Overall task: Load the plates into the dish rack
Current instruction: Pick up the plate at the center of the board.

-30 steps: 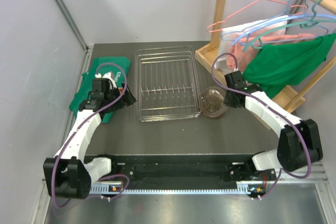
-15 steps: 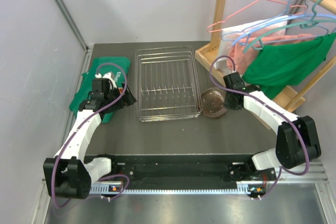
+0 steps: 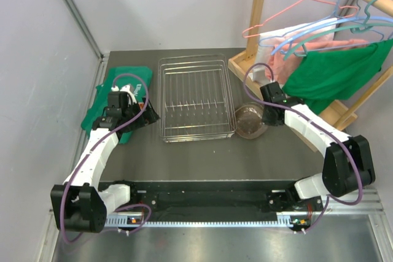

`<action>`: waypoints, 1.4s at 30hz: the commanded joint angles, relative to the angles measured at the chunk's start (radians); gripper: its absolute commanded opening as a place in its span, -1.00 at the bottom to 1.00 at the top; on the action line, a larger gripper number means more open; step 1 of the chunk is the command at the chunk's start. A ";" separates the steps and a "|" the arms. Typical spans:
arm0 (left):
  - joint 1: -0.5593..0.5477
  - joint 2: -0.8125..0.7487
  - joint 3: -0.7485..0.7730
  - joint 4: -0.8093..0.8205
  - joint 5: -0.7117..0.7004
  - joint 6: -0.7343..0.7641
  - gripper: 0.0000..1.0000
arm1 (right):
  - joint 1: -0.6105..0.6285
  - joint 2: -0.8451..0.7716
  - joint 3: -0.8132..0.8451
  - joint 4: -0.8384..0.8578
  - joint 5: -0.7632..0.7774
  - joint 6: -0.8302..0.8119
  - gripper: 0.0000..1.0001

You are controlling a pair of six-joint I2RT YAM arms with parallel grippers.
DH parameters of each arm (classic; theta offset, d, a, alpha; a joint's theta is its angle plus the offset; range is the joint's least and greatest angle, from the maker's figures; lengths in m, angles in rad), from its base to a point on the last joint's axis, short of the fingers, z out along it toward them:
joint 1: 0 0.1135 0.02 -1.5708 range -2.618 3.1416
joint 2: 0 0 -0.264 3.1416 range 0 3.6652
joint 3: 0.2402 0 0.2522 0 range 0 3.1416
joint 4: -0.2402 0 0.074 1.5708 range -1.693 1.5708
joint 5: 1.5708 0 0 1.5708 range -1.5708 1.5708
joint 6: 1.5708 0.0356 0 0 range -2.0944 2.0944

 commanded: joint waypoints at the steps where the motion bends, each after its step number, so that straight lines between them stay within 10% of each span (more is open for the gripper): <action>1: 0.001 -0.009 0.016 0.004 0.002 0.004 0.98 | 0.033 -0.018 0.059 -0.026 0.050 -0.032 -1.00; 42: 0.001 -0.034 0.057 0.000 0.067 -0.015 0.98 | 0.032 -0.411 -0.159 0.068 0.014 0.213 -1.00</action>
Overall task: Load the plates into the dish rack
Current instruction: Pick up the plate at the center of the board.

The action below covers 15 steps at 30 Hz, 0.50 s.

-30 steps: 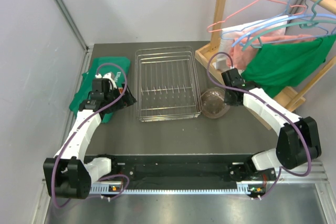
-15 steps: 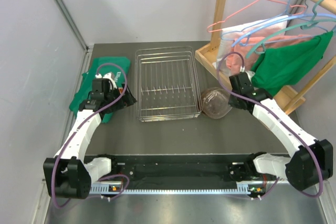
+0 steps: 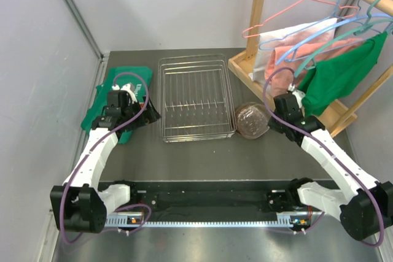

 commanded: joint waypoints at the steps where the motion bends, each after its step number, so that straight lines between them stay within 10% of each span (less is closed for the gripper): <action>1: 0.001 -0.033 0.043 0.007 0.026 -0.015 0.98 | 0.011 -0.079 -0.021 0.049 0.000 0.042 -1.00; 15: 0.001 -0.056 0.076 0.002 0.083 -0.025 0.98 | 0.011 -0.223 -0.054 0.067 0.013 0.079 -1.00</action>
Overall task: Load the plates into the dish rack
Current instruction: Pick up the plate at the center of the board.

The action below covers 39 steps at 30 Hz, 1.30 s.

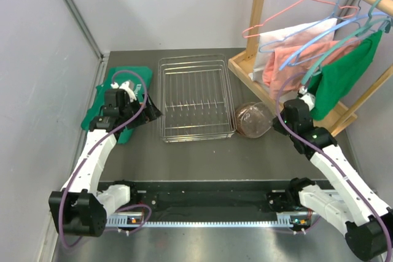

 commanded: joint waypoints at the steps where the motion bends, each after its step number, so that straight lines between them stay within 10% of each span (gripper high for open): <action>1: 0.001 -0.027 0.055 0.006 0.039 -0.008 0.98 | 0.009 -0.027 0.000 0.035 0.011 0.022 -1.00; 39: -0.163 0.079 0.075 0.297 0.307 -0.224 0.98 | 0.011 -0.322 0.025 0.040 -0.209 0.025 -1.00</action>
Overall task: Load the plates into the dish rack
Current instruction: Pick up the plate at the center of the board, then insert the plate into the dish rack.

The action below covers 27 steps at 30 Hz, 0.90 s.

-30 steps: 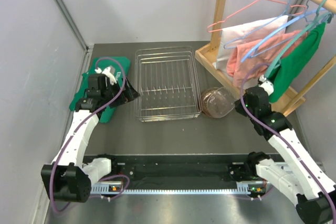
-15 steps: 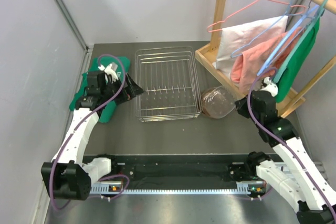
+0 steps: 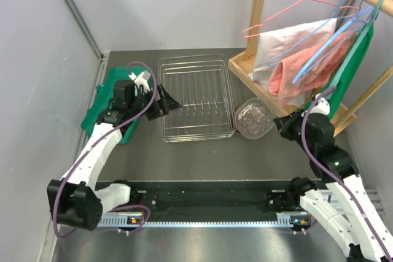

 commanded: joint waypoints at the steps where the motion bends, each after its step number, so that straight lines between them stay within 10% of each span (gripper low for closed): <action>1: -0.063 0.031 0.011 0.146 0.012 -0.066 0.98 | 0.011 -0.027 0.031 0.069 -0.067 0.015 -1.00; 27: -0.391 0.292 0.002 0.611 0.024 -0.270 0.98 | 0.012 0.021 -0.014 0.248 -0.341 0.066 -1.00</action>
